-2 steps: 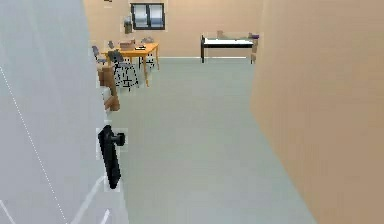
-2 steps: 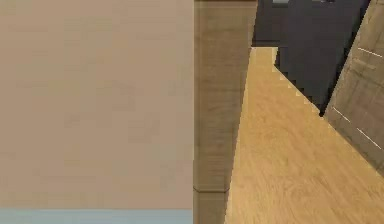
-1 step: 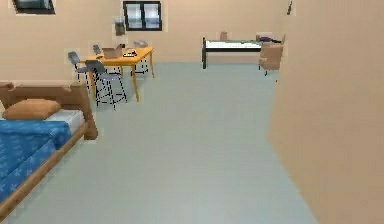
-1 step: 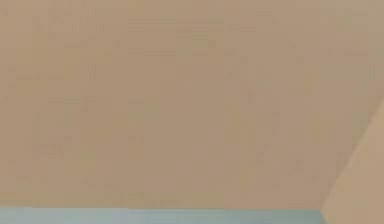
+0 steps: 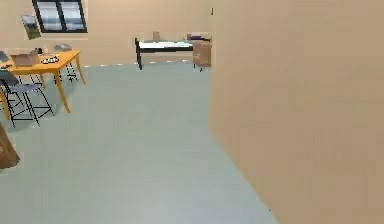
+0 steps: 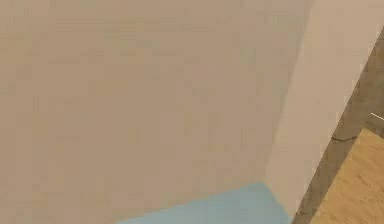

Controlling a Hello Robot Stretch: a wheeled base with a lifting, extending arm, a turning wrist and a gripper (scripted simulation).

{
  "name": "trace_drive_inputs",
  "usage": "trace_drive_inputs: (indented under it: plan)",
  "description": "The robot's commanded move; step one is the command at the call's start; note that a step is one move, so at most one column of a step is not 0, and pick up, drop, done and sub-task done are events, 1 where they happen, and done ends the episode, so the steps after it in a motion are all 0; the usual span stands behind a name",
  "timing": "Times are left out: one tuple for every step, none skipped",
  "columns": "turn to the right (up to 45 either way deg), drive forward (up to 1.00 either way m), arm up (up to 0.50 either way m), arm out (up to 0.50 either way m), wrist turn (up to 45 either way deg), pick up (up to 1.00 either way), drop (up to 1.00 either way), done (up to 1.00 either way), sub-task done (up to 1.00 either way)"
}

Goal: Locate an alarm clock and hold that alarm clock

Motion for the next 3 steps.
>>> trace_drive_inputs:
  plan:
    - [0.0, 0.25, 0.0, 0.0, 0.0, 0.0, 0.0, 0.0, 0.0]
    - [-21.0, 0.0, 0.0, 0.0, 0.0, 0.0, 0.0, 0.0, 0.0]
    - [0.0, 1.0, 0.0, 0.0, 0.0, 0.0, 0.0, 0.0, 0.0]
